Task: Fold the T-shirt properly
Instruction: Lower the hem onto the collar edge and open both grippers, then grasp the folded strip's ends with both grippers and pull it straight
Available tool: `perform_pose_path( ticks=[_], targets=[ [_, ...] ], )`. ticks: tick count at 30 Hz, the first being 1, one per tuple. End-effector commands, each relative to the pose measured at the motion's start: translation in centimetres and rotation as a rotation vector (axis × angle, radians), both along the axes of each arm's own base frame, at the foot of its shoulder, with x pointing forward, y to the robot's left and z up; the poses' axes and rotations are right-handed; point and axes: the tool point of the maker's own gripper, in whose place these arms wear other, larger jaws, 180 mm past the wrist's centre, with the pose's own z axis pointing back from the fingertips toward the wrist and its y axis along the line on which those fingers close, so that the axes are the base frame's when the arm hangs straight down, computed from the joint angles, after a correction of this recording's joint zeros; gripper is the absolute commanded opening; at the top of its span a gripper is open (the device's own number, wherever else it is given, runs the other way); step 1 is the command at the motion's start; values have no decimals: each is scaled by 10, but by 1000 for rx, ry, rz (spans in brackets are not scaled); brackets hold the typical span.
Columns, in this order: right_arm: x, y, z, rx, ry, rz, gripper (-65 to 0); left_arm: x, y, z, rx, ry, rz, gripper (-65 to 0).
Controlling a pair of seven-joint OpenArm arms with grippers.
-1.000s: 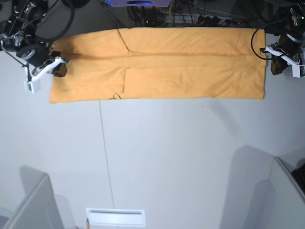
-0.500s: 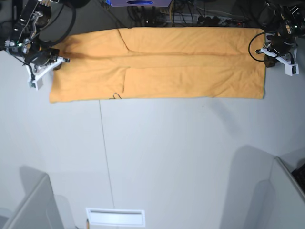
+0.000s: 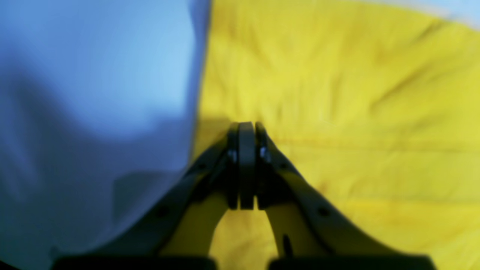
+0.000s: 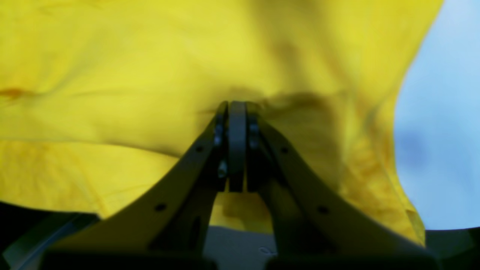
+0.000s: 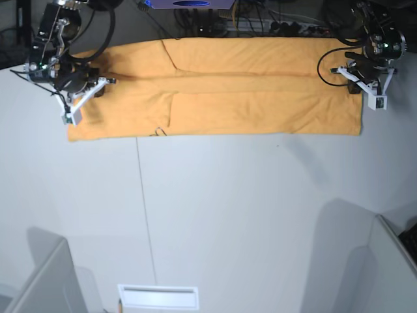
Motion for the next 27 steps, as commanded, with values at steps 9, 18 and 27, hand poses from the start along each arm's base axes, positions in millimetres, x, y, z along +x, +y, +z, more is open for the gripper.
perform_pose_path(
  ticks=[9, 18, 27],
  targets=[
    [21, -11, -38, 27, 28, -106, -650, 14, 25, -24, 55, 67, 36, -650],
    [95, 5, -45, -78, 6, -45, -650, 86, 39, -28, 51, 36, 70, -650],
    [117, 11, -26, -71, -62, -47, -650, 136, 43, -3, 82, -25, 36, -650]
  ],
)
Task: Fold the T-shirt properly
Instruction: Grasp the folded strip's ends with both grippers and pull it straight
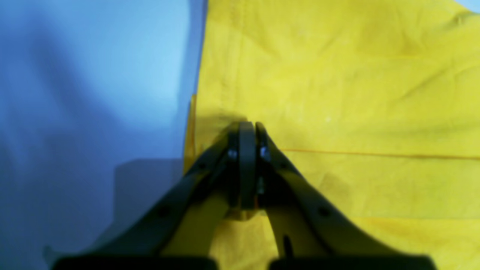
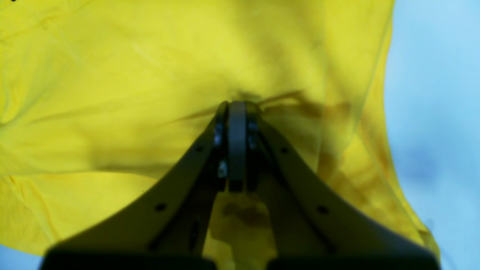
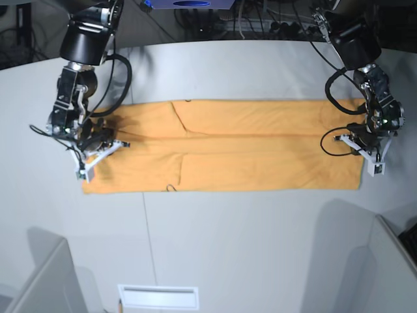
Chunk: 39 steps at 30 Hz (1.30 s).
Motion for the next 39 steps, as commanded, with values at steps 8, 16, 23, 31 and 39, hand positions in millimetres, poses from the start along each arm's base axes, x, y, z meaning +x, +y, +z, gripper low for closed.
perform_pose_path(
  ticks=[8, 16, 23, 31, 39],
  targets=[
    [8, -4, 83, -103, -181, 23, -650, 4, 42, 70, 33, -163, 81, -650],
    [0, 6, 117, -83, -289, 44, -650, -27, 70, 109, 47, -166, 53, -650],
    [-21, 11, 96, -73, -230, 52, -650, -44, 78, 116, -37, -230, 56, -571],
    [-22, 11, 95, -73, -224, 52, -650, -45, 87, 96, -118, -243, 122, -53],
    [-23, 11, 94, -71, -221, 52, -650, -30, 57, 55, -217, -157, 19, -117]
  ],
)
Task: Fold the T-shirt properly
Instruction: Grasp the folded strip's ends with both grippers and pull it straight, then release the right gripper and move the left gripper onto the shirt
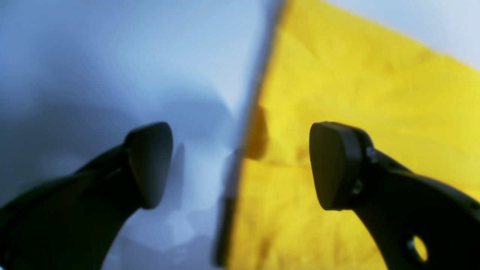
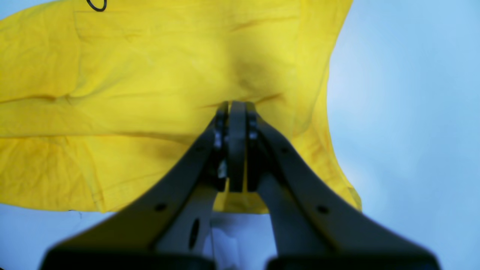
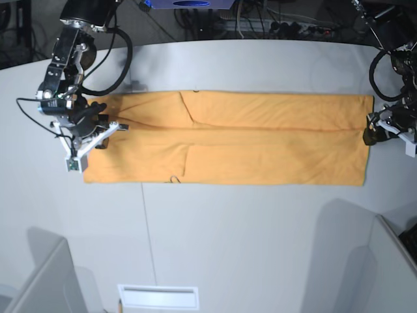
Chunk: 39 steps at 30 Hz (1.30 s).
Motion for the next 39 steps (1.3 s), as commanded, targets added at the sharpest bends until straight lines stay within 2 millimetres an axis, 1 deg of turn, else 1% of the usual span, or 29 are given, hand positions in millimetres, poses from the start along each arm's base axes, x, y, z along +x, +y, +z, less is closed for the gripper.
perform_pose_path(
  ticks=[1, 4, 6, 10, 15, 18, 19, 20, 21, 23, 26, 27, 28, 32, 34, 36, 37, 39],
  targets=[
    [8, -1, 11, -2, -46, 1, -650, 8, 11, 16, 28, -41, 1, -118],
    [8, -1, 11, -2, -46, 1, -650, 7, 2, 5, 9, -11, -17, -117],
    [8, -1, 11, -2, -46, 1, -650, 15, -4, 2, 1, -16, -31, -117],
    [8, -1, 10, -2, -45, -1, -650, 14, -19, -17, -26, 26, -64, -117],
    [8, -3, 10, -2, -45, -5, -650, 9, -27, -31, -63, 47, -54, -118],
    [7, -3, 10, -3, -45, -7, -650, 8, -27, -33, -68, 54, -49, -120],
    [7, -3, 10, -3, -43, -7, -650, 7, -27, -34, -68, 55, -49, -130],
    [7, -3, 10, -3, -43, -7, -650, 7, -27, -34, -68, 55, -49, -156],
    [6, -4, 9, -3, -42, -8, -650, 7, -27, -34, -68, 55, -49, -201],
    [4, -4, 7, -3, -36, -9, -650, 8, -28, -34, -70, 53, -48, -332],
    [2, -4, 6, -3, -29, -9, -650, 9, -29, -34, -73, 50, -49, -563],
    [1, -4, 5, -3, -28, -9, -650, 9, -29, -34, -73, 50, -49, -624],
    [-2, -4, 3, -3, -20, -9, -650, 10, -29, -33, -73, 49, -49, -650],
    [-5, -4, 0, -3, -10, -9, -650, 11, -27, -31, -67, 43, -50, -650],
    [-8, -4, -2, -3, -3, -9, -650, 19, -24, -23, -59, 22, -51, -650],
    [-10, -3, -4, 4, 2, -8, -650, 22, 1, -3, -4, -3, -35, -650],
    [-10, -1, -3, 21, -1, -7, -650, 22, 10, 5, 10, -20, -18, -650],
    [-13, -11, -1, 63, -10, -50, -650, 24, 25, 21, 29, -62, 17, -650]
  ],
)
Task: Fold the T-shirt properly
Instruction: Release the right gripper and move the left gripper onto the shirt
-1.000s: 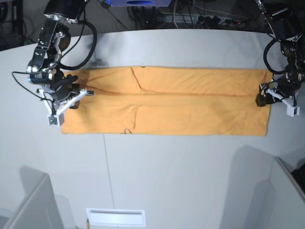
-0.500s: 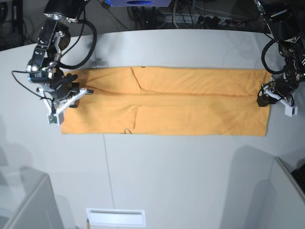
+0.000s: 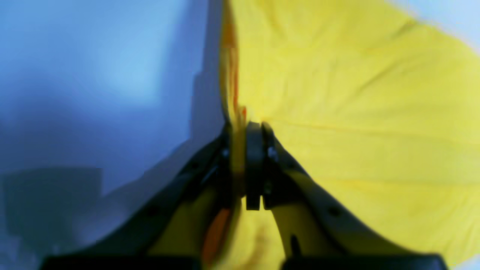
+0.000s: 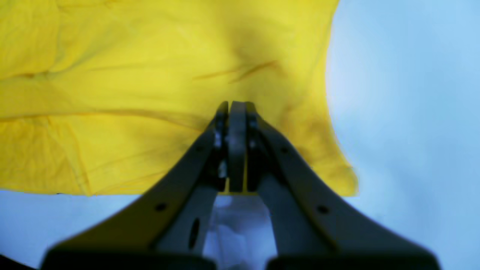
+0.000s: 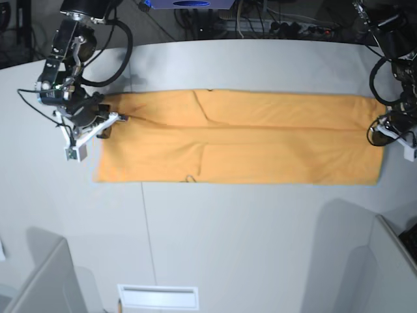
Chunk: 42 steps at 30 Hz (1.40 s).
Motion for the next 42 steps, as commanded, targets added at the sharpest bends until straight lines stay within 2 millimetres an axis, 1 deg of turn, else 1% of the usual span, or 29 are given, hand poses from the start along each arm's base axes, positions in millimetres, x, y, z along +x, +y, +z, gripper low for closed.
perform_pose_path(
  ticks=[1, 2, 3, 6, 8, 10, 11, 13, 15, 17, 20, 23, 25, 30, 34, 37, 39, 42],
  targets=[
    [5, -12, 11, -2, -46, -32, -650, 13, 19, 32, 60, -77, 2, -650],
    [5, -15, 13, 34, -59, -51, -650, 11, 24, 39, 87, -79, -4, -650],
    [6, -17, 16, 64, -72, -66, -650, 12, 24, 44, 107, -82, -22, -650],
    [5, -28, 22, 137, -104, -114, -650, 19, 11, 63, 176, -104, -101, -650],
    [3, -35, 21, 172, -112, -148, -650, 14, 2, 69, 211, -106, -141, -650],
    [1, -40, 16, 184, -99, -169, -650, 9, -5, 74, 242, -110, -176, -650],
    [0, -41, 14, 190, -93, -176, -650, 8, -10, 76, 252, -113, -193, -650],
    [-3, -42, 7, 200, -75, -184, -650, -2, -21, 73, 262, -101, -224, -650],
    [-2, -41, 3, 208, -66, -184, -650, -2, -34, 76, 263, -120, -246, -650],
    [1, -41, 4, 209, -68, -185, -650, -2, -55, 80, 272, -140, -296, -650],
    [1, -40, 2, 215, -61, -182, -650, -6, -78, 75, 310, -113, -356, -650],
    [1, -39, 2, 216, -62, -182, -650, -7, -109, 72, 344, -109, -439, -650],
    [3, -39, 3, 217, -67, -182, -650, -12, -121, 66, 358, -70, -465, -650],
    [6, -39, 5, 215, -72, -181, -650, -14, -151, 59, 353, -45, -496, -650],
    [6, -38, 4, 217, -71, -180, -650, -15, -181, 51, 340, -46, -557, -650],
    [5, -38, 4, 217, -70, -180, -650, -10, -203, 46, 330, -54, -593, -650],
    [5, -38, 4, 217, -70, -180, -650, -9, -215, 42, 326, -54, -607, -650],
    [5, -38, 4, 217, -70, -180, -650, -10, -228, 38, 314, -53, -613, -650]
  ],
)
